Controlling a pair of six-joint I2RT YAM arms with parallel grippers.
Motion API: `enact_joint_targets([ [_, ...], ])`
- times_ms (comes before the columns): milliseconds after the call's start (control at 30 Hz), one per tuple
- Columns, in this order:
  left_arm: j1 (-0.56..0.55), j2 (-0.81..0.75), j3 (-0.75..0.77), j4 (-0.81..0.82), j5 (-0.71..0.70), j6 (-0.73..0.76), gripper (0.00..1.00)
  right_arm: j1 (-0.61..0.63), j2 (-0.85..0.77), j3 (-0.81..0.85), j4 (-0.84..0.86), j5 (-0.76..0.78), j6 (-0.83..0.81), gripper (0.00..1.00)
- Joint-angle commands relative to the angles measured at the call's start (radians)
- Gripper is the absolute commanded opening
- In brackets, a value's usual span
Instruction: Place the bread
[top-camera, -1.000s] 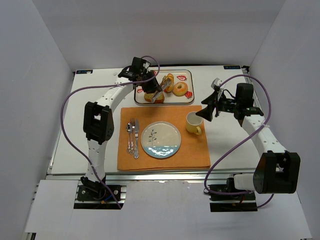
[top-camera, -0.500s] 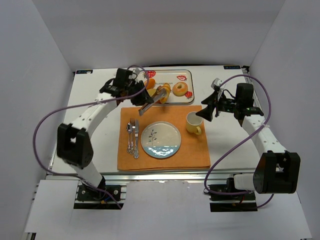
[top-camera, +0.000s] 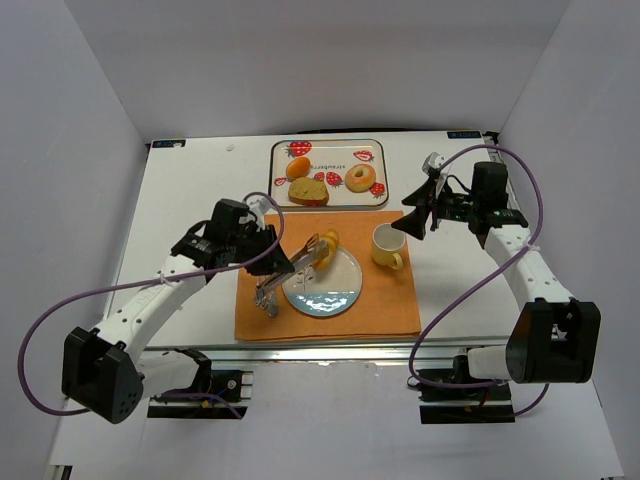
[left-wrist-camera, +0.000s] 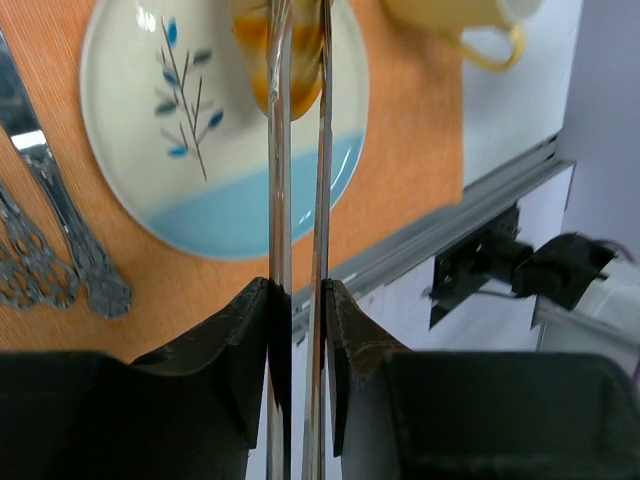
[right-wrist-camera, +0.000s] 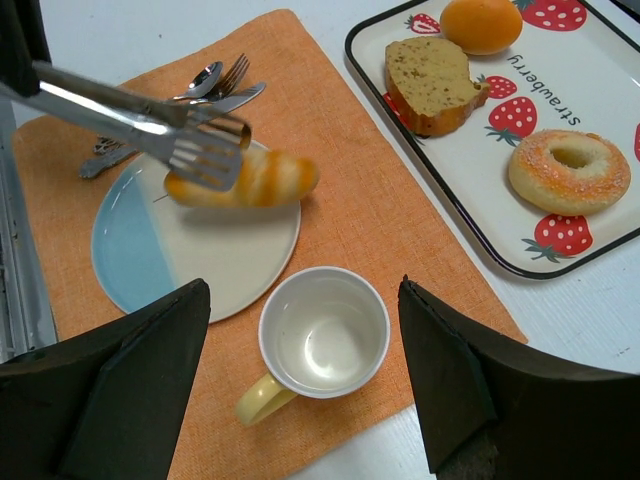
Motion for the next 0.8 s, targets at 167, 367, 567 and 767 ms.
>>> enact_joint_targets([
  [167, -0.044, -0.059, -0.04, -0.001, -0.017, 0.001, 0.0, -0.006, 0.0, 0.048, -0.036, -0.036, -0.008, 0.8],
  [367, -0.05, -0.053, -0.018, -0.039, -0.025, 0.024, 0.09, -0.006, -0.005, 0.04, -0.038, -0.035, -0.008, 0.8],
  [567, -0.053, -0.051, -0.01, -0.061, -0.019, 0.028, 0.23, -0.006, -0.003, 0.04, -0.036, -0.036, -0.006, 0.8],
  [767, -0.057, -0.053, -0.007, -0.059, -0.008, 0.024, 0.32, -0.006, -0.005, 0.039, -0.035, -0.036, -0.008, 0.81],
])
